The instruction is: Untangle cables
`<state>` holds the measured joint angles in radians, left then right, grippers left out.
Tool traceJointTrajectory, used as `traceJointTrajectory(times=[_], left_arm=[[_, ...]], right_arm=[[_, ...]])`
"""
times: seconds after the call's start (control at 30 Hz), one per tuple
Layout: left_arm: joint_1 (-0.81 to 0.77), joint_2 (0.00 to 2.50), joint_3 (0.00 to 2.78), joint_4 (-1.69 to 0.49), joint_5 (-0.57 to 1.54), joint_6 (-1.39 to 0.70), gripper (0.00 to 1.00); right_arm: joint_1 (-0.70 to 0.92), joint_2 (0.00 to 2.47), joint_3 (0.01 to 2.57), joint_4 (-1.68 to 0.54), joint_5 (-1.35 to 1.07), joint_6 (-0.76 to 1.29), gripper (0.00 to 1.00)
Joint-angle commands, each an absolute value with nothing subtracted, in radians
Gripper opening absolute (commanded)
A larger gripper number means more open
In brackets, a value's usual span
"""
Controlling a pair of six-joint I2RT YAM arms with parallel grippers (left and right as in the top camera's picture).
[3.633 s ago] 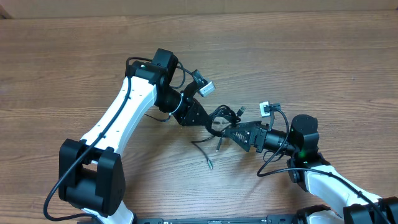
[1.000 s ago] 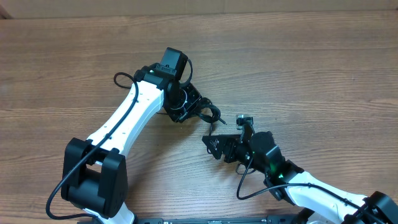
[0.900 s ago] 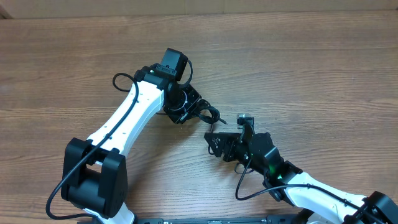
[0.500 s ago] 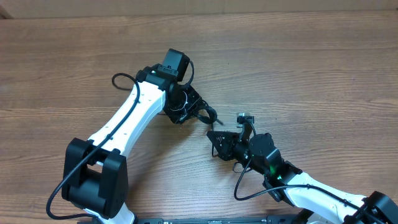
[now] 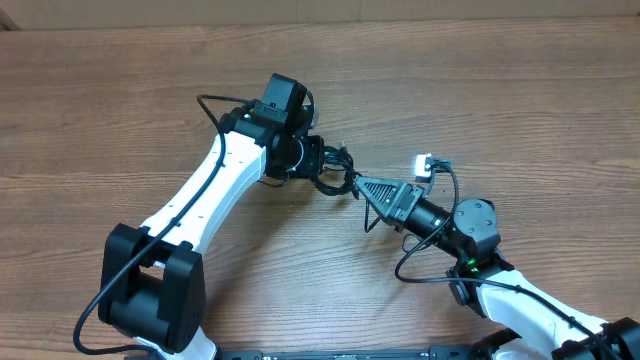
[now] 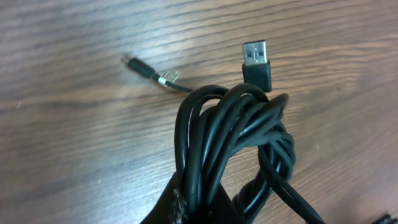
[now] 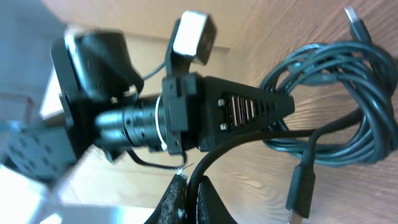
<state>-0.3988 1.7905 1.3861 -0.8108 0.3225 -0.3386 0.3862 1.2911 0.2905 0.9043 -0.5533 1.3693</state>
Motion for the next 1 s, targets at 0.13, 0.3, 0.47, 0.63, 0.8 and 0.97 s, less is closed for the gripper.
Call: traceJointTrajectory(times=[0.13,0.3,0.47,0.63,0.8,0.97], left_arm=[[-0.459,1.773,1.382,-0.780,0.371,-0.300,0.04],[-0.530,1.773,1.374,-0.776,0.340,-0.362,0.04],[-0.595,1.774,1.370,-0.776,0.232,-0.502,0.04],[-0.633,1.774,1.369,-0.786,0.031,-0.577,0.04],[-0.643,1.774,1.369,-0.780,-0.006,-0.561,0.04],[-0.659,1.785,1.362,-0.758,-0.004,-0.496,0.04]], right_arm=[[0.404,1.258,0.297,0.926,-0.382,1.526,0.04],[0.427,1.259,0.297,0.929,-0.130,1.592,0.04],[0.426,1.259,0.297,0.953,-0.018,1.685,0.04],[0.426,1.259,0.297,1.019,0.047,1.722,0.04],[0.426,1.259,0.297,1.028,0.070,1.764,0.04],[0.426,1.259,0.297,1.031,0.071,1.788,0.06]])
